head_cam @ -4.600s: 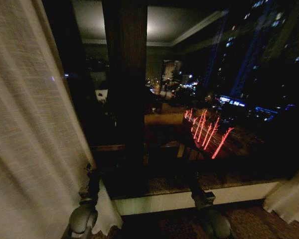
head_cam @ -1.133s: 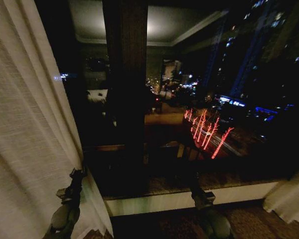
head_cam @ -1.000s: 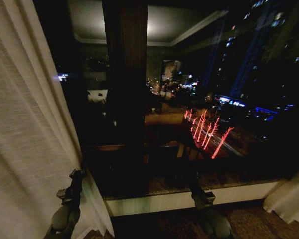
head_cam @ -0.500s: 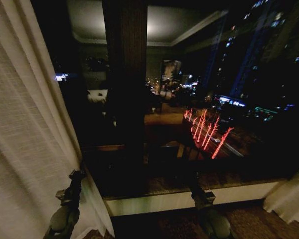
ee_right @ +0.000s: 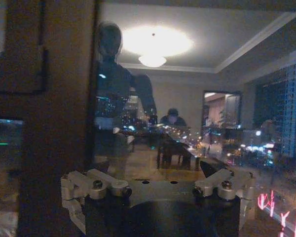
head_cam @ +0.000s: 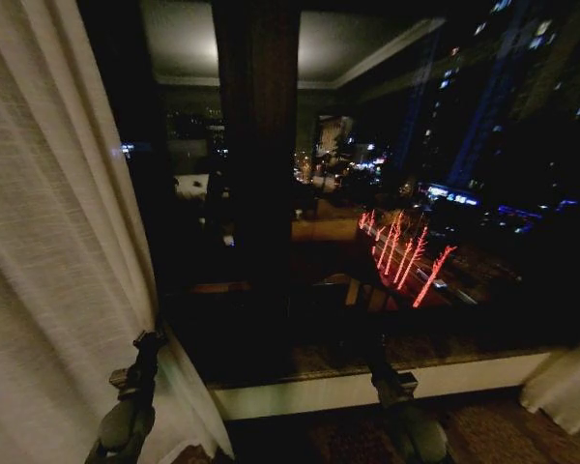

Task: Open the curtains by pulling them apart, changing their state from closed to fully open.

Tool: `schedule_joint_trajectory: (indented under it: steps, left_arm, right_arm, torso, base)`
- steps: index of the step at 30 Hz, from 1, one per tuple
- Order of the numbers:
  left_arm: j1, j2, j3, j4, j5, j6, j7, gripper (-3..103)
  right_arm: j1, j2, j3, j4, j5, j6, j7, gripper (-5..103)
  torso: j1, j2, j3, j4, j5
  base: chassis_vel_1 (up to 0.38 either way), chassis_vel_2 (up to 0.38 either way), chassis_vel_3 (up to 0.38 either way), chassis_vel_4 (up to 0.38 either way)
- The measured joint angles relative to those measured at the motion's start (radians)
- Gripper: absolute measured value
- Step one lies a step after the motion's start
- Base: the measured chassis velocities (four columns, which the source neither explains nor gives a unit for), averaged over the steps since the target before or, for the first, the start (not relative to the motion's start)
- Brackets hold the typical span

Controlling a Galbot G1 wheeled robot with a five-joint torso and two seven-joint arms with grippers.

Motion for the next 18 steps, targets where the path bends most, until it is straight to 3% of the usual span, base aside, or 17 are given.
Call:
schedule_joint_trajectory:
  steps: [9, 18]
  left_arm:
    - [0.022, -0.016, -0.009, -0.021, 0.010, -0.005, -0.002, 0]
    - [0.040, -0.021, -0.016, -0.034, 0.019, -0.013, -0.003, 0]
  right_arm:
    - [0.000, 0.000, 0.000, 0.000, 0.000, 0.000, 0.000, 100]
    - [0.000, 0.000, 0.000, 0.000, 0.000, 0.000, 0.000, 100]
  torso:
    - [0.000, 0.000, 0.000, -0.0001, -0.0003]
    - [0.000, 0.000, 0.000, -0.0003, -0.0002]
  base:
    - [0.314, 0.307, -0.336, -0.295]
    - [0.439, 0.284, -0.429, -0.270]
